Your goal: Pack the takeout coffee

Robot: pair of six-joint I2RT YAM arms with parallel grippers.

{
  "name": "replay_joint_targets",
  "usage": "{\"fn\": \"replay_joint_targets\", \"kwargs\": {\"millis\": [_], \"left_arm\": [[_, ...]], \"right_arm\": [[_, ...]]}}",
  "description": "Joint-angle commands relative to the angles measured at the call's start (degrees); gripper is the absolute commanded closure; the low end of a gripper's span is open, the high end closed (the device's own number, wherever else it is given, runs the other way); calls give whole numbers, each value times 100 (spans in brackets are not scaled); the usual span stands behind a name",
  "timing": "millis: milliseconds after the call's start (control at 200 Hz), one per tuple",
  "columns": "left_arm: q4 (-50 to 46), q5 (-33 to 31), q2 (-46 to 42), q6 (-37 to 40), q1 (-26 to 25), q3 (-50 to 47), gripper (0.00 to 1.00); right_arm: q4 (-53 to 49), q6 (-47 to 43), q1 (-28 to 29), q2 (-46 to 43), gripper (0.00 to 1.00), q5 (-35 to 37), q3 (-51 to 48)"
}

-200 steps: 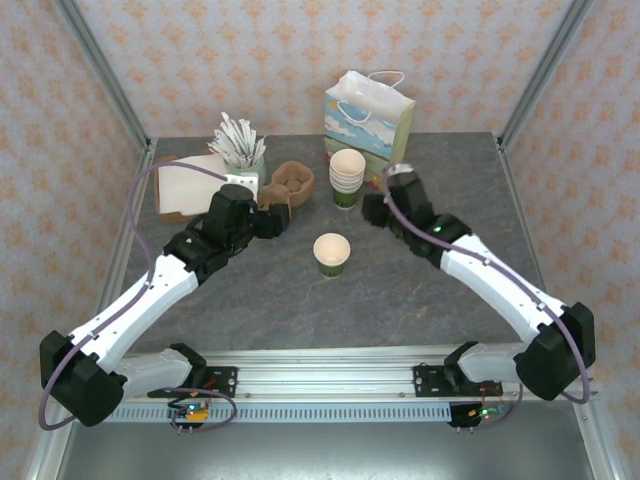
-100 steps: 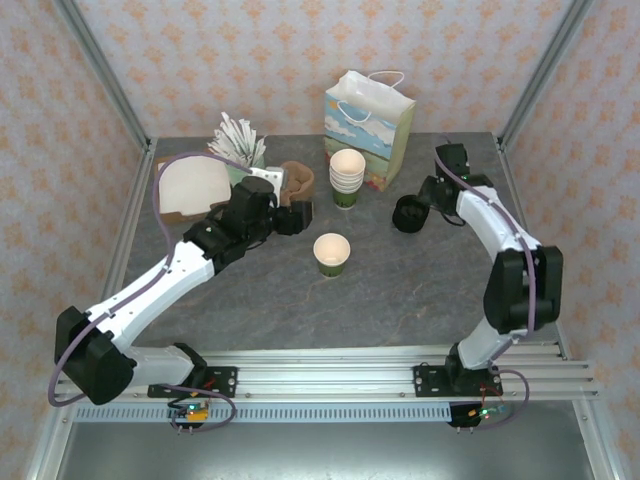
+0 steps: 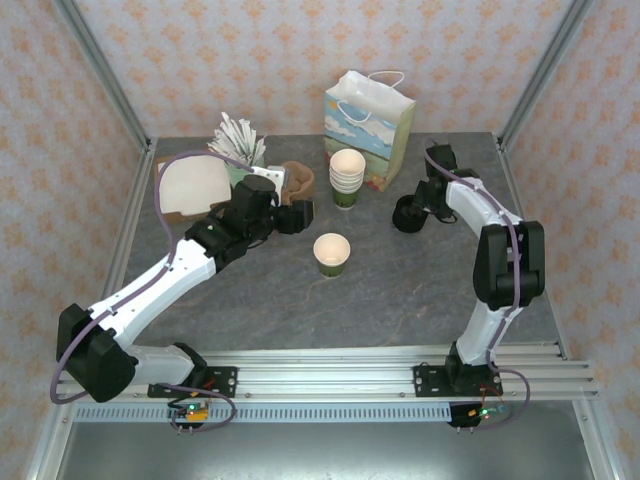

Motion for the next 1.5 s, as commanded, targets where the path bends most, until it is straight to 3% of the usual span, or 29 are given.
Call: {"fn": "replay_joint_targets", "kwargs": {"millis": [0, 355, 1271, 1496], "left_arm": [[-50, -98, 48, -25, -56, 140, 23], [-69, -132, 41, -42, -56, 123, 24], [-78, -177, 24, -42, -63, 93, 24], [-80, -176, 12, -51, -57, 79, 24]], "right_arm": [[-118, -66, -3, 98, 58, 168, 161], [-53, -64, 2, 131, 68, 129, 129], [-28, -64, 2, 186, 75, 58, 113], [-55, -78, 1, 75, 80, 49, 133]]}}
